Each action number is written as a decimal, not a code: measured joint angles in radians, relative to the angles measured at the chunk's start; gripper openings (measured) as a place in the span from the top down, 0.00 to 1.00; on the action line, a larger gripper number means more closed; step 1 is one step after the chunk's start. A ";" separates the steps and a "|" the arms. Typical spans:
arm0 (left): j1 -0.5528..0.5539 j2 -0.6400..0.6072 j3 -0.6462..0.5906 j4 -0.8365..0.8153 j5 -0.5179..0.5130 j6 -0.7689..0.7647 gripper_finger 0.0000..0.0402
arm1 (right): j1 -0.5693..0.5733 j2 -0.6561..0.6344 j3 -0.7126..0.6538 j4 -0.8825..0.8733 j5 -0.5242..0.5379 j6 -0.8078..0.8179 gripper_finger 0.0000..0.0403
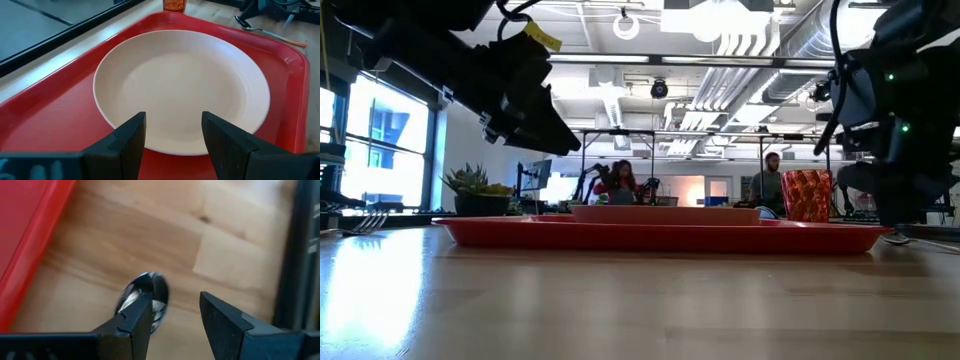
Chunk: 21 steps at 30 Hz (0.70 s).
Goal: Pick and place plate/cup/fork/spoon on tray
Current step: Put the orange spoon on the red serving tray
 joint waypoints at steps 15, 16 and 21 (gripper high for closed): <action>0.001 0.000 0.000 0.007 -0.016 -0.001 0.54 | 0.001 0.000 -0.019 0.135 -0.026 -0.086 0.66; 0.001 0.000 0.000 0.007 -0.016 -0.001 0.54 | 0.001 0.001 -0.019 0.141 -0.026 -0.086 0.68; 0.001 0.000 0.000 0.007 -0.017 -0.001 0.54 | 0.001 0.036 -0.018 0.189 -0.015 -0.107 0.74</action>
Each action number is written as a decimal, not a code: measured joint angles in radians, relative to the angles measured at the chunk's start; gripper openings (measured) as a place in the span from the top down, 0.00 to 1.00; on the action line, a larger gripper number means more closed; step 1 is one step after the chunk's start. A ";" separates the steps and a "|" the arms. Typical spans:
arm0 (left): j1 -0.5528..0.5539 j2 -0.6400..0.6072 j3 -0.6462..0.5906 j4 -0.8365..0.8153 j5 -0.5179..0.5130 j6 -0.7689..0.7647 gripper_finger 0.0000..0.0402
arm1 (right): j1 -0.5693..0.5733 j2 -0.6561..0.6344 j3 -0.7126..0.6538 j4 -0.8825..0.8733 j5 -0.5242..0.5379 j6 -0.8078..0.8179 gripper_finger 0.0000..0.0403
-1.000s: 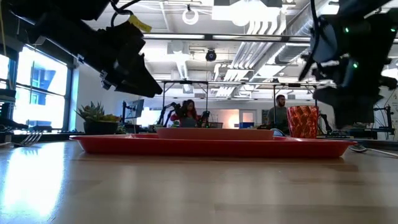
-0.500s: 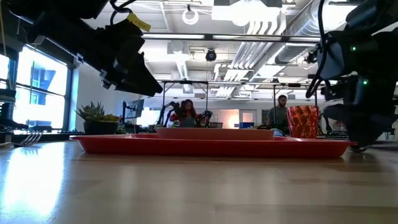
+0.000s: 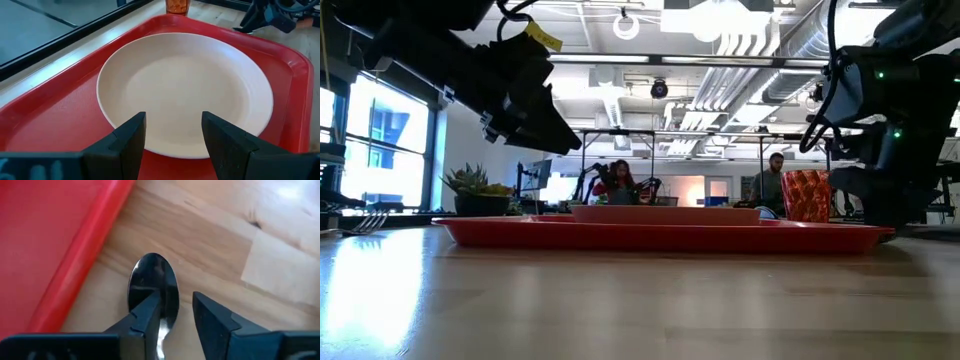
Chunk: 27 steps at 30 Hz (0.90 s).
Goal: Pick and place plate/cup/fork/spoon on tray
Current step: Put the orange spoon on the red serving tray
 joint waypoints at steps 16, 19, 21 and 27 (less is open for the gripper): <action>0.000 0.000 0.000 -0.007 0.000 0.000 0.54 | 0.001 0.096 0.010 -0.028 0.021 0.010 0.99; 0.000 0.000 0.000 -0.008 0.000 0.000 0.54 | 0.021 0.099 0.030 -0.112 0.006 0.058 1.00; 0.000 0.000 0.000 -0.009 0.000 0.000 0.54 | 0.041 0.102 0.049 -0.184 -0.011 0.094 1.00; 0.000 0.000 0.000 -0.010 0.000 -0.002 0.54 | 0.099 0.100 0.111 -0.327 0.007 0.176 1.00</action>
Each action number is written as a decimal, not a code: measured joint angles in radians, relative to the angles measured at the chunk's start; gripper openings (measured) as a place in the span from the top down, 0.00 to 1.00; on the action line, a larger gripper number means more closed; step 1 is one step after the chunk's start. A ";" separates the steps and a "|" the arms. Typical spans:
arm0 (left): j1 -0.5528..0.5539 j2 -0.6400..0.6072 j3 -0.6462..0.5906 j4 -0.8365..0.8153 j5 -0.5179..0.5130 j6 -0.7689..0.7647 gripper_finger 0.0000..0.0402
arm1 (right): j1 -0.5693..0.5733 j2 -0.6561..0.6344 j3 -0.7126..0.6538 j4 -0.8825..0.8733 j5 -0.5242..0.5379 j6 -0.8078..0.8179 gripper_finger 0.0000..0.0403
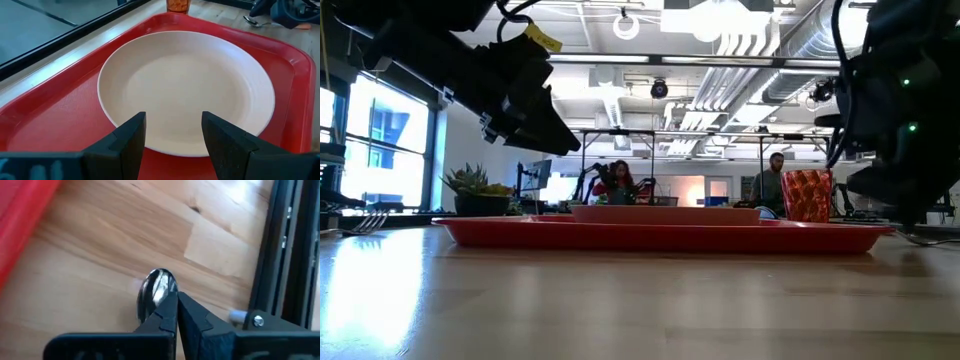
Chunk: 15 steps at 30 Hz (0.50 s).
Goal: Pick and place plate/cup/fork/spoon on tray
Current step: Put the orange spoon on the red serving tray
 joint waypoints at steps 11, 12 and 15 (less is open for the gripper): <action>0.000 0.000 0.000 0.000 0.000 -0.007 0.54 | 0.012 -0.001 0.001 -0.029 0.070 -0.068 0.84; 0.000 0.000 0.000 0.000 0.000 -0.007 0.54 | 0.012 -0.001 0.001 -0.029 0.072 -0.083 0.80; 0.003 0.000 0.000 0.000 0.005 -0.007 0.54 | -0.005 -0.001 0.001 -0.033 0.053 -0.112 0.67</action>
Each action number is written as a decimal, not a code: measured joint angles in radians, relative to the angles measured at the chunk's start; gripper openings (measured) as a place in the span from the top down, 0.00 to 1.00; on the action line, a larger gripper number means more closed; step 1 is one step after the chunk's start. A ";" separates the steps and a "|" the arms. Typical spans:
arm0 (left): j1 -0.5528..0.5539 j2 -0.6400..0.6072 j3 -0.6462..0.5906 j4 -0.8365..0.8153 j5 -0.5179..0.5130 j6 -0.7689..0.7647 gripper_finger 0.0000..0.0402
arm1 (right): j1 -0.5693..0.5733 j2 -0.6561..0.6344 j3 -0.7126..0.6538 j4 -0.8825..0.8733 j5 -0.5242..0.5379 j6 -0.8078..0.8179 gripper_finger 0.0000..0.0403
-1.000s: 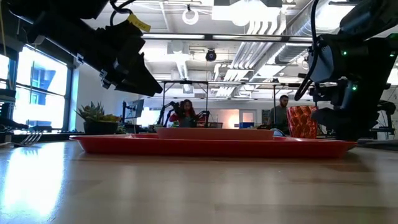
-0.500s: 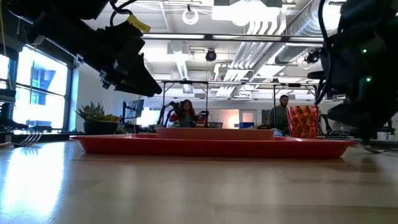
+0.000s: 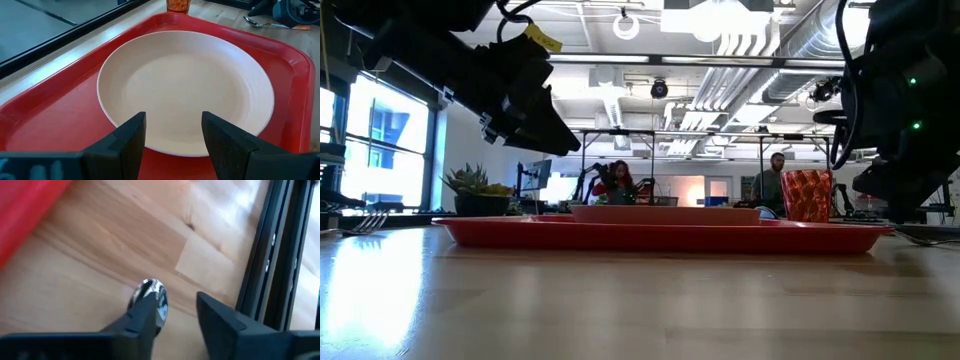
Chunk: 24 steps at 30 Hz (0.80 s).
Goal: Pick and place plate/cup/fork/spoon on tray
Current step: Put the orange spoon on the red serving tray
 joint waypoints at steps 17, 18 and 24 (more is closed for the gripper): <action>0.001 0.000 0.000 -0.001 0.007 0.010 0.54 | -0.201 -0.005 0.005 0.230 -0.215 -0.436 0.50; 0.001 0.000 0.000 -0.003 0.007 0.010 0.54 | -0.209 -0.005 0.005 0.231 -0.217 -0.444 0.52; 0.001 0.000 0.000 -0.010 0.007 0.010 0.54 | -0.231 -0.004 0.003 0.234 -0.223 -0.462 0.74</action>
